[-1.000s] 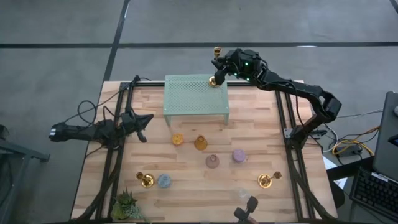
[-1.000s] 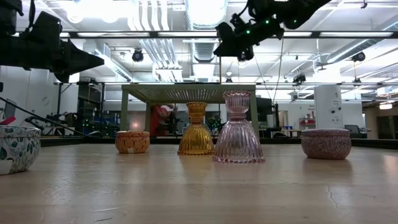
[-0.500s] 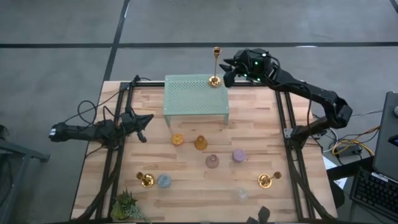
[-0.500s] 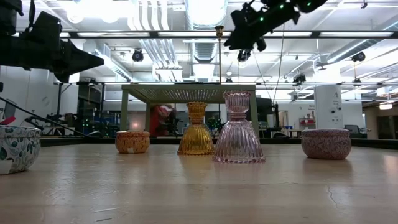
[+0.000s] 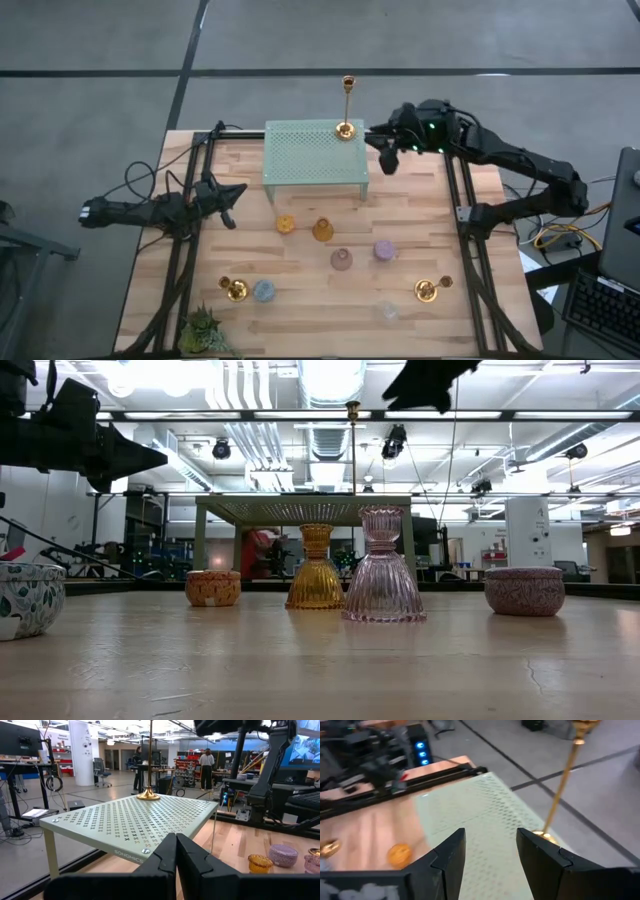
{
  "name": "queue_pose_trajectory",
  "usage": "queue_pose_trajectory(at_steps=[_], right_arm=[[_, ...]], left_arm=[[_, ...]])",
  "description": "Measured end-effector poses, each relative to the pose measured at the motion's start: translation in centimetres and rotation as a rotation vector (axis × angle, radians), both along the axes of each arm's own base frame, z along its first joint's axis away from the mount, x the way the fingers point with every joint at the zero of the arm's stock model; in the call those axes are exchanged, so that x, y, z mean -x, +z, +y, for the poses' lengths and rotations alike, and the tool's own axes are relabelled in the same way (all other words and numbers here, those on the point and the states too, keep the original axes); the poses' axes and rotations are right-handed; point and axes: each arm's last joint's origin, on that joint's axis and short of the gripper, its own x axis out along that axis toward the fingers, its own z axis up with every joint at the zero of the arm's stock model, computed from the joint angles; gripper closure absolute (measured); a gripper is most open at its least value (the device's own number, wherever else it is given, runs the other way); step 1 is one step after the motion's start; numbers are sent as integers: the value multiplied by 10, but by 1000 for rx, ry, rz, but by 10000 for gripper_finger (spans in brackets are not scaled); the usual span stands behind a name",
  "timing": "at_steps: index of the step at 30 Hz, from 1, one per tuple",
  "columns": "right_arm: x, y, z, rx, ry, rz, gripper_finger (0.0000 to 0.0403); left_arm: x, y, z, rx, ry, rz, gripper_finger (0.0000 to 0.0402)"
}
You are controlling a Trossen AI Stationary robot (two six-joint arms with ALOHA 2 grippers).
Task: Pick & Place candle stick holders
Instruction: Put the right gold candle holder on the shelf aligned with the other gold candle holder
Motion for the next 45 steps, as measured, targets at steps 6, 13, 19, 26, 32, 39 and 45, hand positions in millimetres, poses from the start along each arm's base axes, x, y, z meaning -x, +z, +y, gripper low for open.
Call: queue_pose_trajectory(at_steps=[6, 13, 19, 26, 32, 39, 45], right_arm=[[11, 6, 36, -12, 126, 28, 244], [22, -4, 77, -93, 270, 169, 252], [26, -14, 106, -145, 330, 291, 253], [37, -22, 121, -229, 289, 390, 253], [49, -26, 128, -317, 245, 466, 256], [56, -24, 137, -328, 252, 468, 259], [57, -24, 138, -305, 241, 462, 258]], left_arm=[[0, 0, 0, 0, 1, 0, 392], [0, 0, 0, 0, 0, 0, 392], [0, 0, 0, 0, 1, 0, 392], [0, 0, 0, 0, 0, 0, 392], [0, 0, 0, 0, 1, 0, 392], [0, 0, 0, 0, 0, -1, 392], [0, 0, 0, 0, 1, 0, 392]])
